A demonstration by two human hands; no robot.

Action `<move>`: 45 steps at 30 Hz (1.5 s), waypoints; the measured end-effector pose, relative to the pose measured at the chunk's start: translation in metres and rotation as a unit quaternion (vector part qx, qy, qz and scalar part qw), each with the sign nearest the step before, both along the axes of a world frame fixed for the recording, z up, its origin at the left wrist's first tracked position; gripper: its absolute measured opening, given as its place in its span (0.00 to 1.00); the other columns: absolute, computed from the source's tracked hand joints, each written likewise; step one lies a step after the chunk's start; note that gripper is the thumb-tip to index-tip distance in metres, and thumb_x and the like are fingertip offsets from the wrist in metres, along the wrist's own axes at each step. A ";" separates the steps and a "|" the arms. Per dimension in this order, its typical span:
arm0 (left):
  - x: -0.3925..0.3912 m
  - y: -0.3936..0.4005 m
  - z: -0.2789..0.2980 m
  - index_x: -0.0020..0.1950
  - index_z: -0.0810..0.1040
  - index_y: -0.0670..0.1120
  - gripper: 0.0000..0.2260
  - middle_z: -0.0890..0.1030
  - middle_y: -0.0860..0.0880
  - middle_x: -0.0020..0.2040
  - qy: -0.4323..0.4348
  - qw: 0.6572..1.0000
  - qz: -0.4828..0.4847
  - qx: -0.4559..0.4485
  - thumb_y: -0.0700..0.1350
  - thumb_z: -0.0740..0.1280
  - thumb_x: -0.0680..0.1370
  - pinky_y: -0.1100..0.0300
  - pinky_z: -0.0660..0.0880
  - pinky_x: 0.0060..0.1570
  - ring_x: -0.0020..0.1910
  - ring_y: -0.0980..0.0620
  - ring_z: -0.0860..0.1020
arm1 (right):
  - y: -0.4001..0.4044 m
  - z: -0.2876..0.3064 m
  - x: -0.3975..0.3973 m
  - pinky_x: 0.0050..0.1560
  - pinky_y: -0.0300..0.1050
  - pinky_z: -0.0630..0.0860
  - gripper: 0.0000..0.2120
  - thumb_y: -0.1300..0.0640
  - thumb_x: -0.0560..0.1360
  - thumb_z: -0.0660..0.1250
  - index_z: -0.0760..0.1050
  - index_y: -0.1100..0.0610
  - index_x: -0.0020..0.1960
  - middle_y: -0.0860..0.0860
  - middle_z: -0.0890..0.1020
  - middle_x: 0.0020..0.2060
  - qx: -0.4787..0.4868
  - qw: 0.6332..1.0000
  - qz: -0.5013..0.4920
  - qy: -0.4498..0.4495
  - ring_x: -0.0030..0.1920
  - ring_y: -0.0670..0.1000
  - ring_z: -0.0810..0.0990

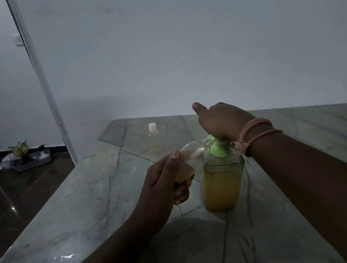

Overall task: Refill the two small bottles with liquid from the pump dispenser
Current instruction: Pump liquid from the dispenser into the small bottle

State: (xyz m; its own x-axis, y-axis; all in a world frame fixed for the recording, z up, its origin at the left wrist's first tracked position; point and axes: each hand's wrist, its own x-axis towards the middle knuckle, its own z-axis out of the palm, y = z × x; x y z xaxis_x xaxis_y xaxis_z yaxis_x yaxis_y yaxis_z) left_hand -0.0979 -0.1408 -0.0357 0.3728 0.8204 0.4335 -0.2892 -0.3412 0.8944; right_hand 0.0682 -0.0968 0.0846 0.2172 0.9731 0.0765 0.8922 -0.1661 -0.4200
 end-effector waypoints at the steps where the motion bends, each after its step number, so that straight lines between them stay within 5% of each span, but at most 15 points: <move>1: 0.000 0.000 0.000 0.61 0.79 0.42 0.19 0.75 0.49 0.32 0.001 1.000 0.002 0.002 0.54 0.56 0.84 0.63 0.66 0.23 0.24 0.55 0.67 | 0.000 0.001 0.000 0.62 0.53 0.70 0.23 0.42 0.80 0.44 0.77 0.46 0.55 0.59 0.74 0.65 -0.006 1.000 0.006 -0.006 0.61 0.60 0.75; 5: 0.001 -0.002 0.002 0.58 0.81 0.47 0.17 0.76 0.50 0.31 -0.005 1.000 -0.003 0.013 0.52 0.55 0.85 0.64 0.66 0.22 0.24 0.56 0.66 | 0.001 0.007 0.000 0.56 0.50 0.71 0.21 0.39 0.79 0.46 0.71 0.48 0.40 0.61 0.76 0.51 -0.001 1.000 0.010 -0.006 0.49 0.57 0.76; 7: 0.001 -0.002 0.002 0.59 0.81 0.45 0.17 0.75 0.50 0.31 -0.009 1.000 -0.004 0.013 0.52 0.55 0.84 0.64 0.66 0.22 0.24 0.56 0.66 | 0.003 0.003 0.001 0.58 0.52 0.71 0.21 0.46 0.80 0.45 0.76 0.42 0.56 0.59 0.76 0.56 0.012 1.000 0.013 0.005 0.54 0.59 0.76; 9: 0.000 -0.001 0.001 0.62 0.78 0.41 0.19 0.75 0.49 0.32 -0.006 1.000 0.000 0.007 0.52 0.55 0.84 0.64 0.66 0.23 0.24 0.56 0.66 | 0.003 0.000 0.001 0.62 0.54 0.70 0.22 0.48 0.81 0.45 0.69 0.44 0.70 0.58 0.74 0.64 0.015 1.000 0.010 0.008 0.60 0.61 0.74; 18: 0.000 -0.003 0.002 0.63 0.80 0.45 0.18 0.75 0.50 0.31 -0.003 1.000 0.000 0.015 0.51 0.55 0.86 0.63 0.65 0.23 0.25 0.55 0.66 | 0.003 0.007 0.002 0.56 0.48 0.70 0.31 0.37 0.79 0.46 0.75 0.56 0.63 0.59 0.78 0.59 -0.002 1.000 0.007 0.013 0.56 0.59 0.77; 24: 0.001 0.000 0.000 0.62 0.78 0.40 0.19 0.75 0.50 0.30 -0.003 1.000 0.007 0.007 0.51 0.55 0.84 0.64 0.66 0.23 0.24 0.55 0.66 | -0.001 0.002 0.000 0.58 0.49 0.72 0.21 0.47 0.82 0.47 0.69 0.45 0.70 0.59 0.75 0.64 -0.002 1.000 0.020 0.013 0.58 0.60 0.76; 27: 0.001 0.000 0.000 0.63 0.77 0.39 0.20 0.75 0.50 0.31 -0.006 1.000 0.005 0.005 0.52 0.56 0.84 0.64 0.65 0.23 0.24 0.55 0.66 | -0.002 0.004 0.000 0.50 0.46 0.71 0.21 0.43 0.80 0.50 0.77 0.50 0.61 0.59 0.79 0.56 -0.010 1.000 0.006 0.020 0.53 0.58 0.78; 30: 0.001 -0.002 0.002 0.64 0.78 0.40 0.20 0.75 0.49 0.32 -0.006 1.000 0.005 0.005 0.52 0.56 0.84 0.64 0.65 0.23 0.24 0.55 0.66 | 0.001 0.007 0.000 0.51 0.46 0.71 0.23 0.38 0.78 0.52 0.74 0.56 0.45 0.60 0.78 0.49 -0.008 1.000 -0.001 0.017 0.52 0.57 0.78; 34: 0.001 0.000 0.002 0.63 0.78 0.40 0.20 0.75 0.49 0.32 -0.007 1.000 0.005 0.004 0.52 0.56 0.85 0.64 0.66 0.23 0.24 0.56 0.66 | 0.001 0.006 -0.001 0.59 0.50 0.71 0.22 0.45 0.81 0.49 0.73 0.51 0.67 0.60 0.76 0.63 0.005 1.000 0.014 0.016 0.60 0.60 0.76; 37: 0.001 0.002 0.000 0.63 0.76 0.38 0.21 0.75 0.48 0.32 -0.009 1.000 0.004 0.003 0.52 0.56 0.84 0.64 0.66 0.23 0.24 0.56 0.66 | -0.002 0.002 -0.002 0.62 0.51 0.71 0.21 0.50 0.82 0.46 0.69 0.50 0.71 0.61 0.73 0.65 0.003 0.999 0.010 0.037 0.62 0.61 0.74; 41: 0.001 0.000 0.000 0.62 0.78 0.39 0.20 0.74 0.46 0.32 -0.013 1.000 0.000 -0.001 0.53 0.57 0.83 0.63 0.65 0.23 0.24 0.55 0.66 | -0.003 0.005 -0.003 0.62 0.52 0.70 0.21 0.48 0.82 0.47 0.73 0.51 0.65 0.61 0.74 0.63 -0.002 0.999 0.000 0.054 0.61 0.61 0.74; 43: 0.001 -0.001 0.001 0.62 0.78 0.40 0.19 0.75 0.48 0.32 -0.013 1.000 -0.001 -0.002 0.53 0.56 0.83 0.63 0.66 0.23 0.24 0.56 0.66 | -0.002 0.007 -0.003 0.58 0.50 0.72 0.17 0.45 0.81 0.49 0.73 0.50 0.53 0.61 0.77 0.55 0.007 0.999 -0.003 0.036 0.58 0.61 0.76; 45: 0.001 -0.002 0.002 0.61 0.78 0.40 0.20 0.75 0.49 0.31 -0.007 1.000 0.001 0.002 0.53 0.56 0.84 0.64 0.66 0.23 0.23 0.56 0.66 | 0.001 0.006 0.000 0.53 0.48 0.72 0.23 0.38 0.78 0.50 0.73 0.56 0.48 0.59 0.79 0.48 0.032 0.999 -0.012 0.028 0.54 0.60 0.79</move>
